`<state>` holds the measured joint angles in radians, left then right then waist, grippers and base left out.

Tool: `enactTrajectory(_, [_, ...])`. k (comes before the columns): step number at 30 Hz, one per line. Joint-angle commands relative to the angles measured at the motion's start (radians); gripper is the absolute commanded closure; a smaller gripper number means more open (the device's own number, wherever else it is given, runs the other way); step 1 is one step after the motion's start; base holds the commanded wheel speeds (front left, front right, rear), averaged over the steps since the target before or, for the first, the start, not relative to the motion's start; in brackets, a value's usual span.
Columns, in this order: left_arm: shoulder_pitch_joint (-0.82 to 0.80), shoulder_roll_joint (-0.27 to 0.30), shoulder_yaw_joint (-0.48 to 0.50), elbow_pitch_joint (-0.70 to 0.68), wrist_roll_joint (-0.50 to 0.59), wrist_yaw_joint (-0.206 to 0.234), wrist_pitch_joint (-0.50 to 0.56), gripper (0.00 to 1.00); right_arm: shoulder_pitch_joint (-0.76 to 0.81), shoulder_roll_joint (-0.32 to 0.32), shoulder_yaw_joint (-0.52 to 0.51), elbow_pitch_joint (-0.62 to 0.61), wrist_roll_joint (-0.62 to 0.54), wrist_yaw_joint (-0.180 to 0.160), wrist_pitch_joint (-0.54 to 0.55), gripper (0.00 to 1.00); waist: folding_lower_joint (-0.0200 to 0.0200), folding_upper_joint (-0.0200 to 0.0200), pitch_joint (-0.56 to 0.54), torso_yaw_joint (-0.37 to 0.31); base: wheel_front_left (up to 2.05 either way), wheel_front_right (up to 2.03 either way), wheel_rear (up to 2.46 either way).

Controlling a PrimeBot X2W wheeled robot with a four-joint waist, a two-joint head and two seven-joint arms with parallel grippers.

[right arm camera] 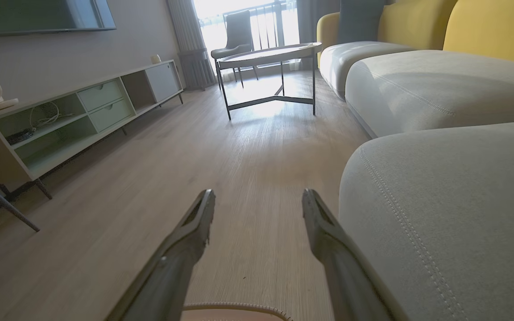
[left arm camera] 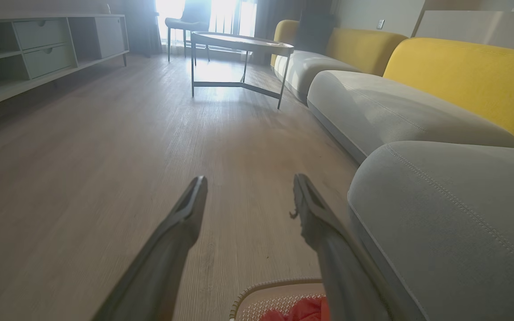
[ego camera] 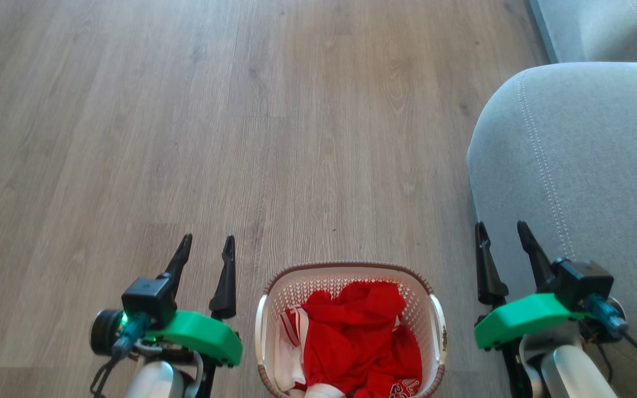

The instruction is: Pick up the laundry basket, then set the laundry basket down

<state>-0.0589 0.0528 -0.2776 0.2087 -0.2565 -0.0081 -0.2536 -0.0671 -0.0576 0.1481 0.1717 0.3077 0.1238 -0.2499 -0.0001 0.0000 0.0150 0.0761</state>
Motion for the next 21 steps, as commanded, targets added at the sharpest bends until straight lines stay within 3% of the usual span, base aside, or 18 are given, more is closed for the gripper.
enactTrajectory(1, [-0.023,-0.002,0.04,-0.039,0.0,0.008,-0.008,0.0,-0.007,0.007,0.024,-0.027,-0.001,0.007,-0.012,0.0,0.0001,0.0,-0.003,-0.002,0.0,0.0,0.0])
enactTrajectory(21, [0.0,-0.003,0.045,-0.089,-0.02,-0.003,-0.008,0.0,-0.008,0.007,0.03,-0.025,0.003,0.007,-0.012,0.0,0.0001,0.0,-0.007,-0.008,0.0,0.0,0.0])
